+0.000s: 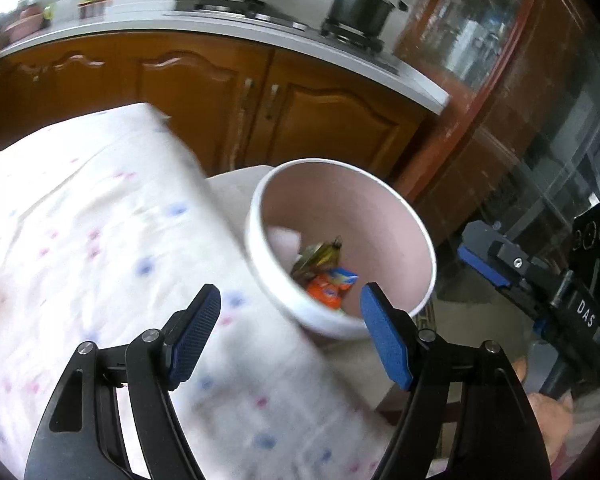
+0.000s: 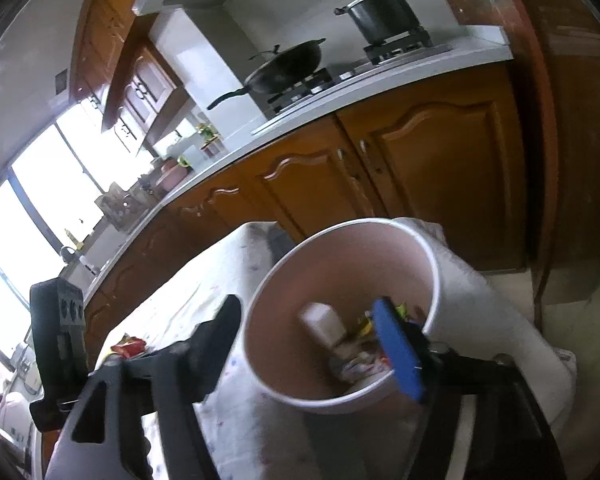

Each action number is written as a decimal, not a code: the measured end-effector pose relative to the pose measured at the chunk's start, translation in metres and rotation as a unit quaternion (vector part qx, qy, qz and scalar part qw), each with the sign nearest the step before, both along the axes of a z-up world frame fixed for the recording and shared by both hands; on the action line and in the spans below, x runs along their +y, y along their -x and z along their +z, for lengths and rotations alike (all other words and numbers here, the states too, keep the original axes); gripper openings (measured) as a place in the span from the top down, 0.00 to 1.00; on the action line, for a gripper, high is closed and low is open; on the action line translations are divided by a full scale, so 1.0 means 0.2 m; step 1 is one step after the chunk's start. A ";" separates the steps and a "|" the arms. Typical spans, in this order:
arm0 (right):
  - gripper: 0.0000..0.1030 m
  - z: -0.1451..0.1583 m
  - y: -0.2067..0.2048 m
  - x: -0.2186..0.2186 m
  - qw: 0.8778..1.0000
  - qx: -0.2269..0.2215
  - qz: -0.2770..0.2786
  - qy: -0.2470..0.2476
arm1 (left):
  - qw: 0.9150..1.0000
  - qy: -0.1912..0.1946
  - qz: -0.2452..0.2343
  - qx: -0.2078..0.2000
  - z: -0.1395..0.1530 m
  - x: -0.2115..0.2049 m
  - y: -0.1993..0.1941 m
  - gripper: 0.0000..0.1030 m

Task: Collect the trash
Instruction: 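Move both open tools back over the crushed cans and red bag, then grasp the crushed green can with the left tool while the right tool grasps the red chip bag, then carry can and chip bag over the pink bucket and open both tools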

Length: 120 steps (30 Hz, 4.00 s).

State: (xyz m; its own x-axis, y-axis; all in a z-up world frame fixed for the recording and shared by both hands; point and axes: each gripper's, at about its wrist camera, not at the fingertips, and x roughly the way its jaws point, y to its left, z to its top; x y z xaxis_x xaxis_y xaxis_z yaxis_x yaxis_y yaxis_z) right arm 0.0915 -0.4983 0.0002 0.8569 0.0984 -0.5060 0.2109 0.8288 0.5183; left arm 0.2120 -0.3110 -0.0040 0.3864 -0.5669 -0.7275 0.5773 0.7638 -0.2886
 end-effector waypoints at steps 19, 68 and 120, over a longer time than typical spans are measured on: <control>0.10 0.02 -0.02 0.54 0.995 -0.009 0.095 0.009 | 0.992 0.023 0.122 -0.010 0.06 0.85 0.22 0.28; 0.07 0.00 -0.44 1.46 0.960 0.012 0.273 0.052 | 0.937 0.020 0.344 0.052 -0.24 2.10 0.09 0.35; 0.96 0.12 -0.42 1.30 0.960 -0.022 0.261 0.101 | 0.982 0.041 0.179 -0.044 0.03 1.44 0.17 0.41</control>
